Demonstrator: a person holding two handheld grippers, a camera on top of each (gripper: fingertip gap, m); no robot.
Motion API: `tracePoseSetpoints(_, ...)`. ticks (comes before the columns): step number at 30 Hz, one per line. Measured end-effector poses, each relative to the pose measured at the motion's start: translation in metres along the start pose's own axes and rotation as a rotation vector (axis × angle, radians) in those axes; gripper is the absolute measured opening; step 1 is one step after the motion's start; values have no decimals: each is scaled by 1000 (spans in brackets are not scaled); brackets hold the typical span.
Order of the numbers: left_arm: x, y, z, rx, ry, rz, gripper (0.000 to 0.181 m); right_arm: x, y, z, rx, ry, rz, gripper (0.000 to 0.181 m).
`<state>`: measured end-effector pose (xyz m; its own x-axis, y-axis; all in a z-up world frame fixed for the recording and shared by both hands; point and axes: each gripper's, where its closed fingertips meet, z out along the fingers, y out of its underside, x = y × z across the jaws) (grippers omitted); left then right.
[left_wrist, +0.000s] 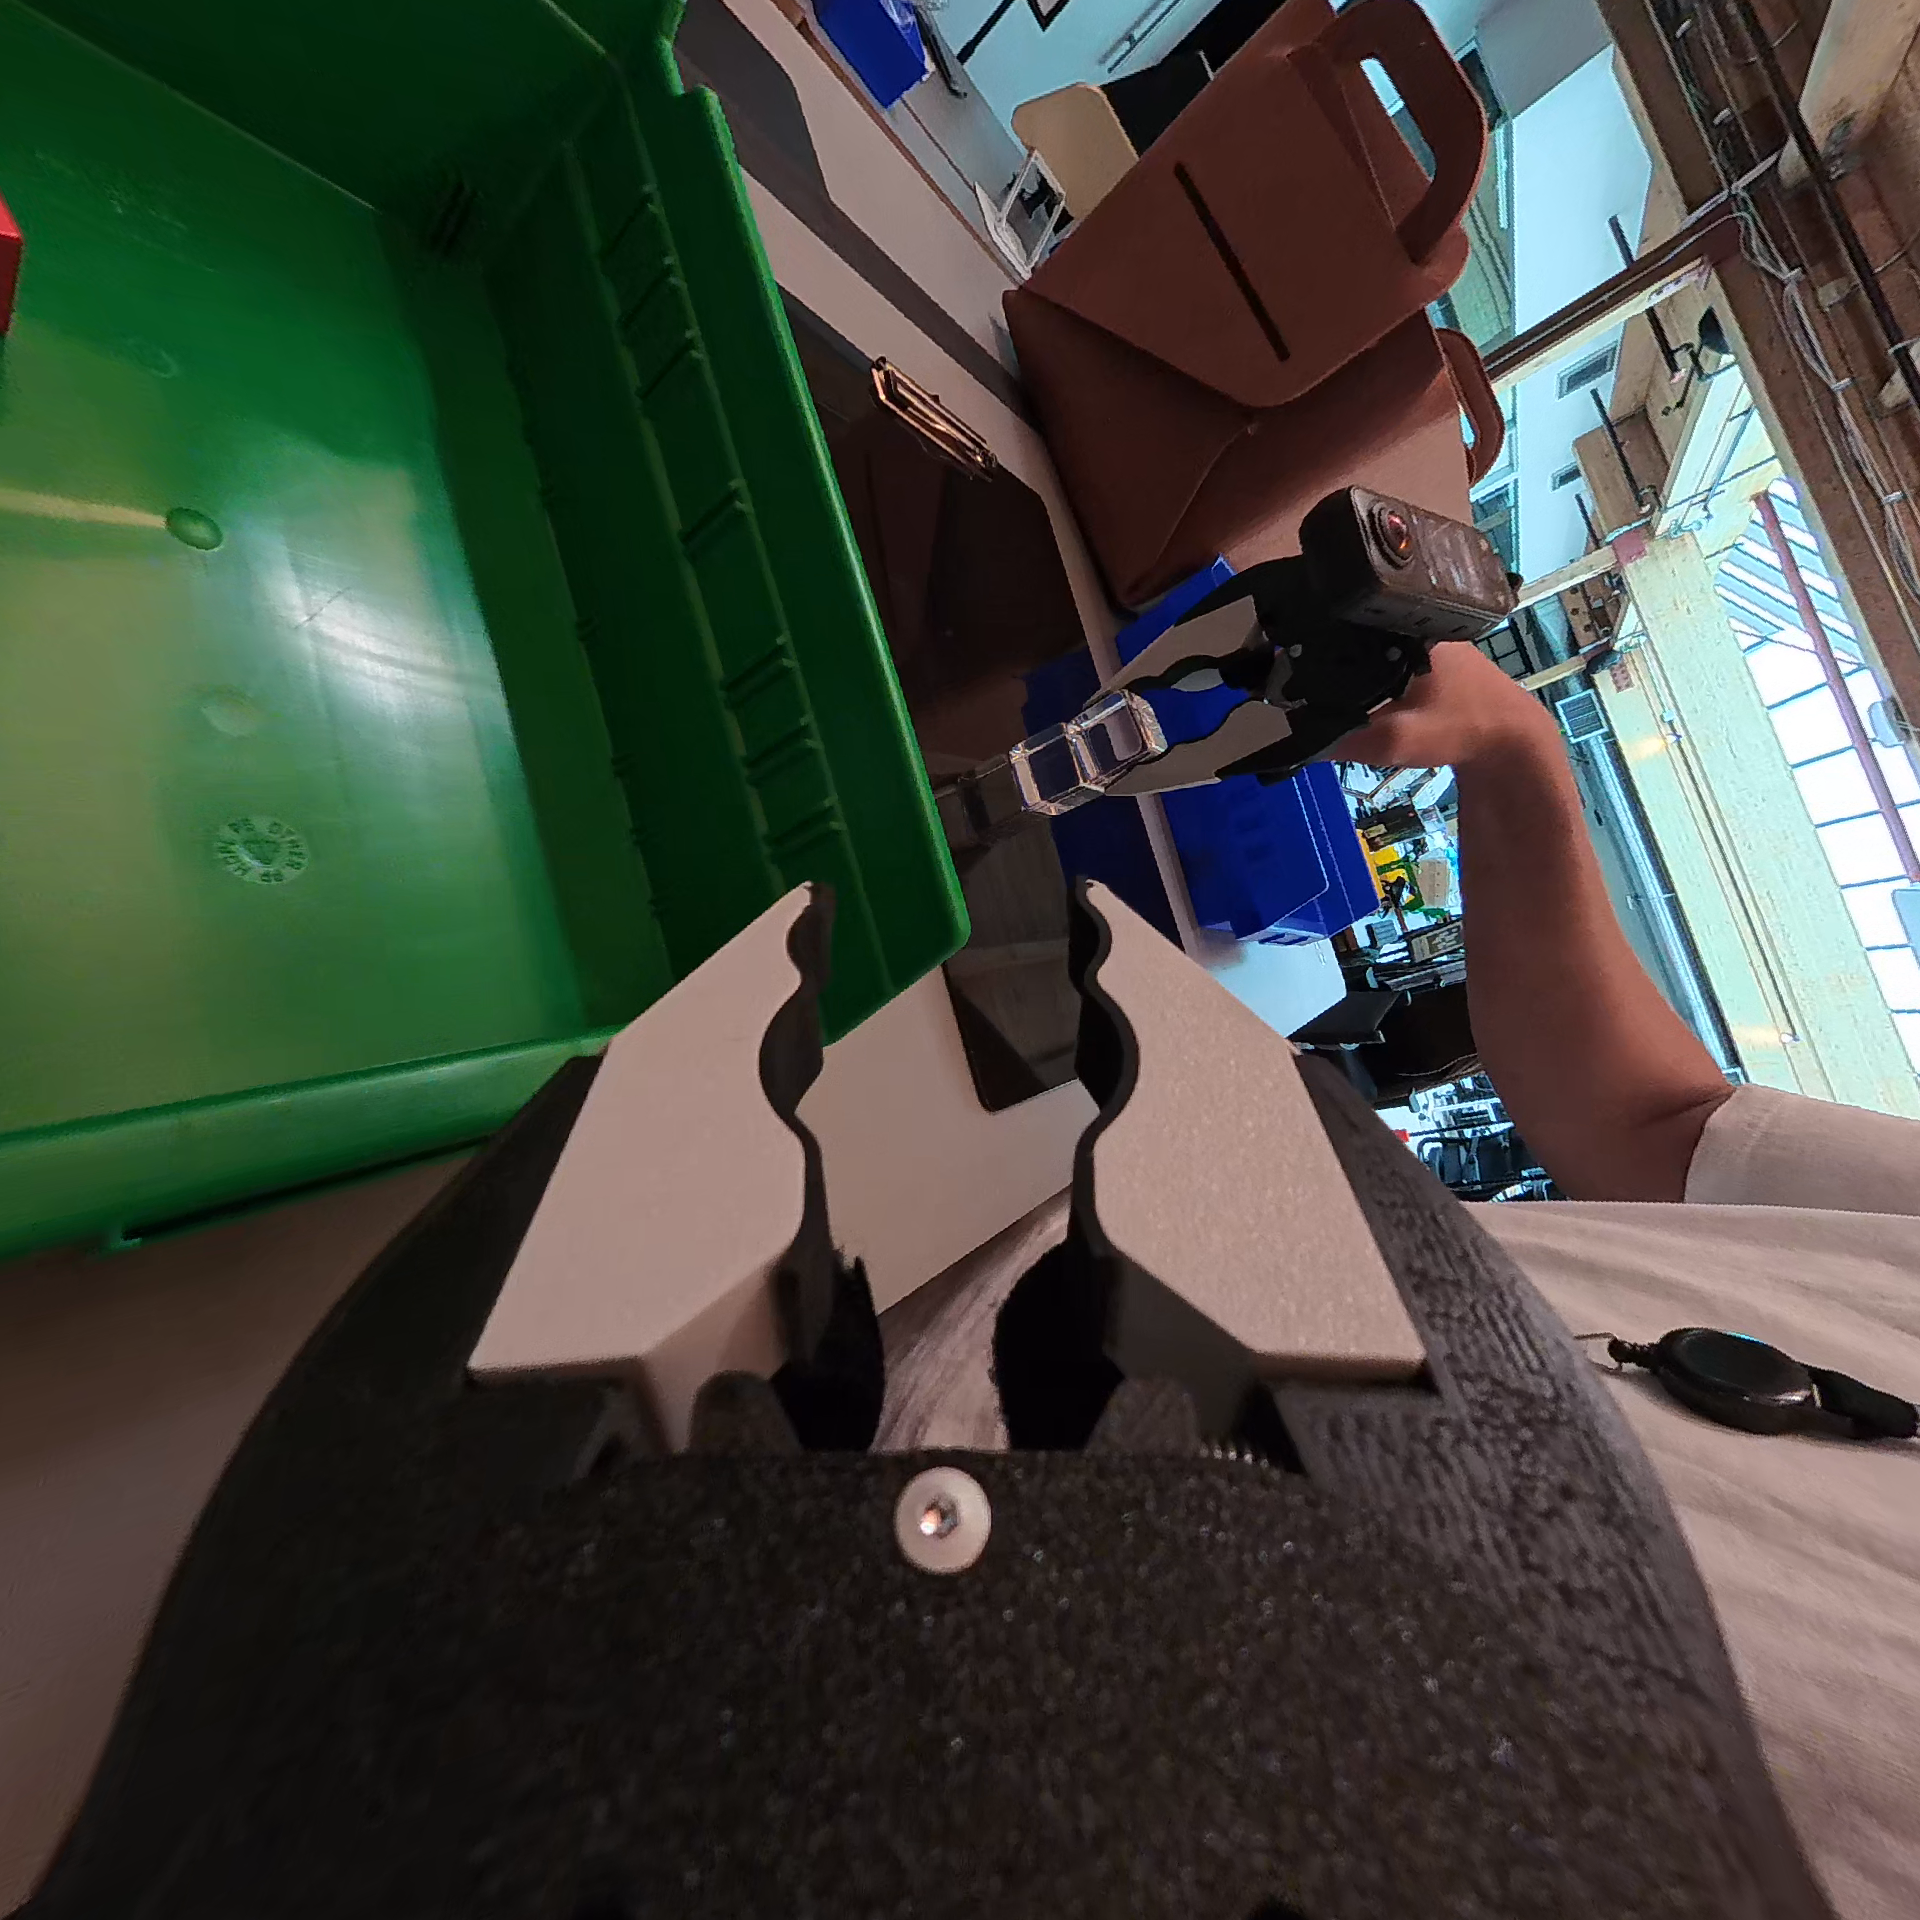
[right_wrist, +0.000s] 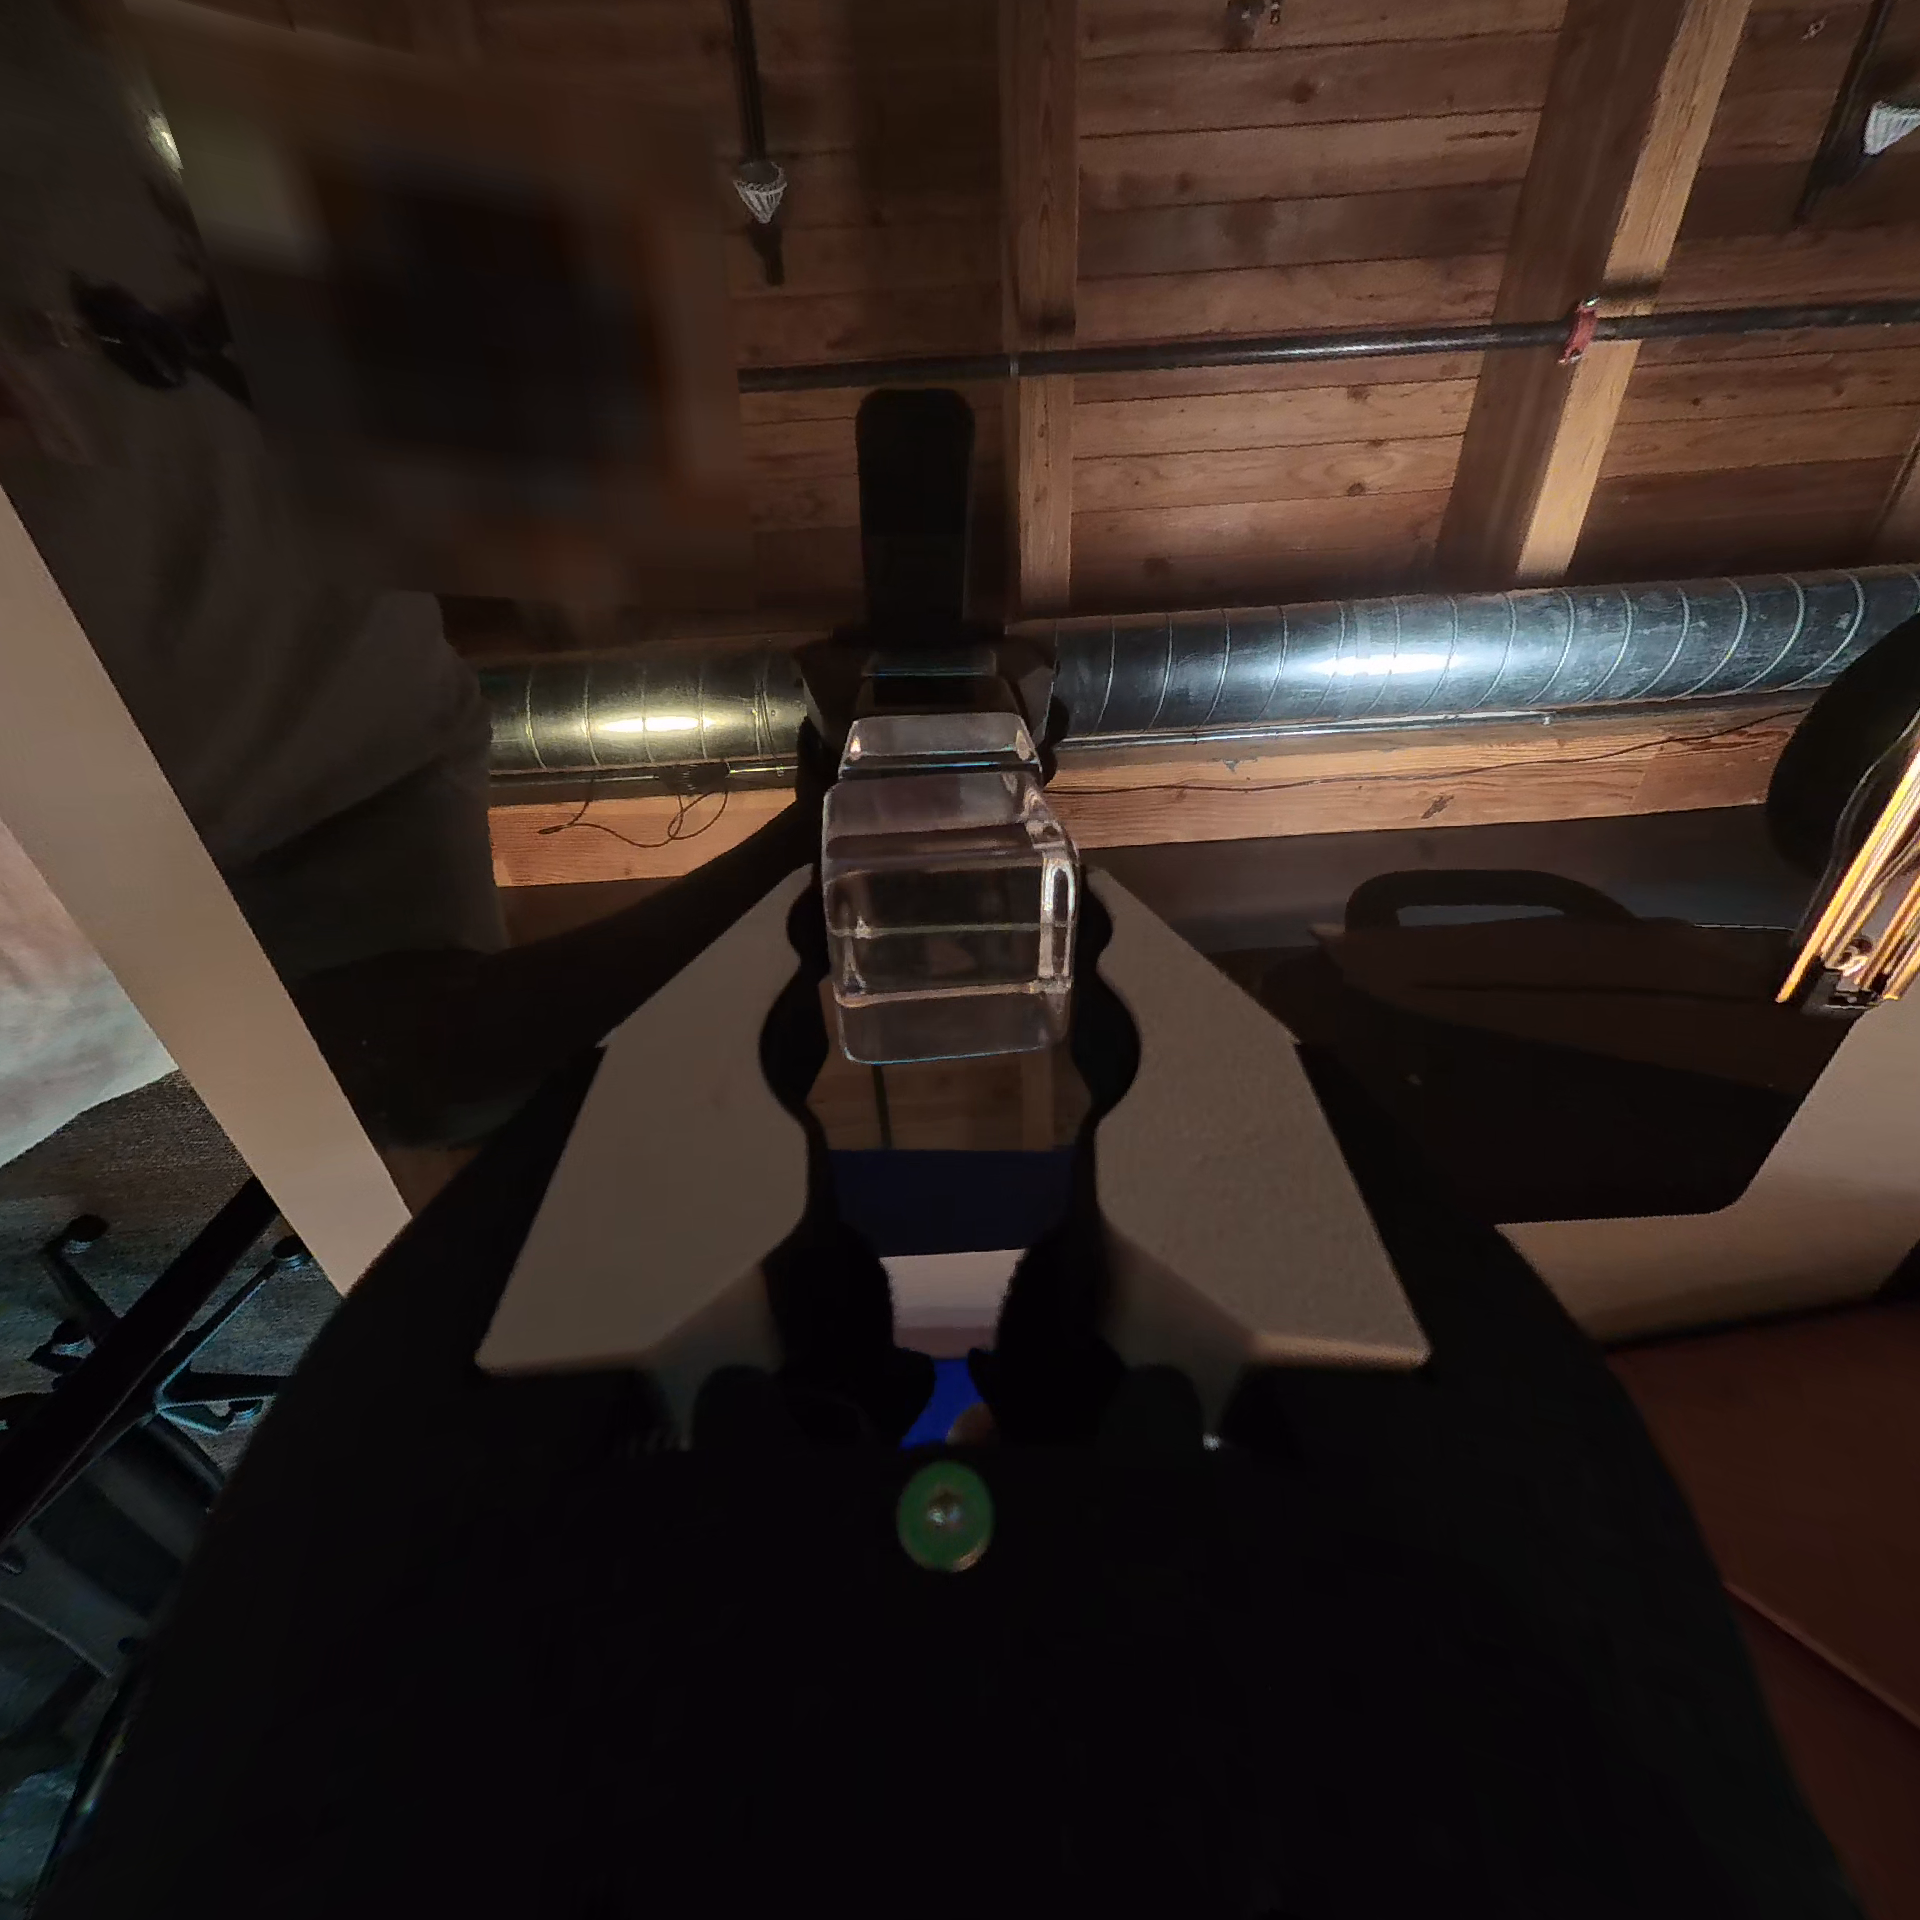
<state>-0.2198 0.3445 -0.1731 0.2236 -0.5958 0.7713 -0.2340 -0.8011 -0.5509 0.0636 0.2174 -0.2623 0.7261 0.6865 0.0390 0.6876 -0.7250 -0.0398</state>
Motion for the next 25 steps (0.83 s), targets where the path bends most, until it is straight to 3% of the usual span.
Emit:
tracePoseSetpoints(3, -3, 1, 0, -9, -23, 7, 46, 0, 0, 0, -2, 2, 10, 45)
tracePoseSetpoints(6, -26, 12, -1, -89, -190, 82, 47, 0, -2, -2, 12, 11, 3, 53)
tracePoseSetpoints(8, -41, 10, -9, -112, -332, 191, 47, 6, -2, -12, 35, 68, 7, 75)
tracePoseSetpoints(13, -33, -20, -36, -115, -514, 589, 48, 3, -1, -62, 248, 125, 116, 74)
tracePoseSetpoints(15, -23, -32, -44, -136, -499, 736, 48, -9, -1, -79, 367, 131, 175, 73)
tracePoseSetpoints(19, -26, -35, -45, -384, -373, 909, 48, -55, -9, -96, 630, 68, 269, 73)
tracePoseSetpoints(22, -59, -45, -46, -636, -420, 1051, 48, -103, -27, -104, 859, -70, 315, 71)
tracePoseSetpoints(25, -88, -54, -42, -891, -472, 1073, 48, -138, -40, -103, 1019, -196, 369, 70)
